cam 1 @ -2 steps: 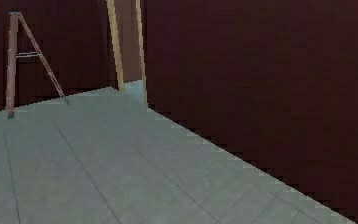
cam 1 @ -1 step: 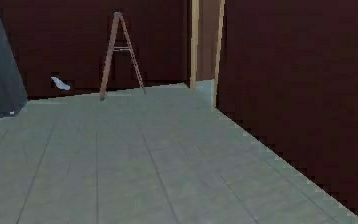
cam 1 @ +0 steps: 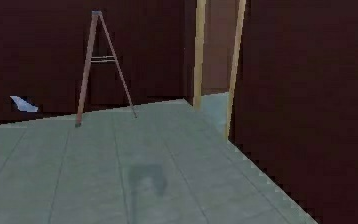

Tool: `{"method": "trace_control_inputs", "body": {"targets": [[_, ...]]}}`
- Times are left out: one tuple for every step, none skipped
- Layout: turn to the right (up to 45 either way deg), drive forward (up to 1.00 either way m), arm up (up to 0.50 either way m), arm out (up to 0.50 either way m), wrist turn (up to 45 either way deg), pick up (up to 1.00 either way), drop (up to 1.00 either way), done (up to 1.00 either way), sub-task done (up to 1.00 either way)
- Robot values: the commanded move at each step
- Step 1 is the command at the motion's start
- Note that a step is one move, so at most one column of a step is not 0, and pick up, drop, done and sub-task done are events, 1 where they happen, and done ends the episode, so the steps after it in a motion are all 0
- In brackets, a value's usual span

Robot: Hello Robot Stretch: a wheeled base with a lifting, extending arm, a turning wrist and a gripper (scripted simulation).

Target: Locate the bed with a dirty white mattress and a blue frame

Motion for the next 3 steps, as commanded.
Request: {"method": "trace_control_inputs", "body": {"targets": [[-3.0,0.0,0.0,0.0,0.0,0.0,0.0,0.0,0.0],[0.0,1.0,0.0,0.0,0.0,0.0,0.0,0.0,0.0],[0.0,1.0,0.0,0.0,0.0,0.0,0.0,0.0,0.0]]}}
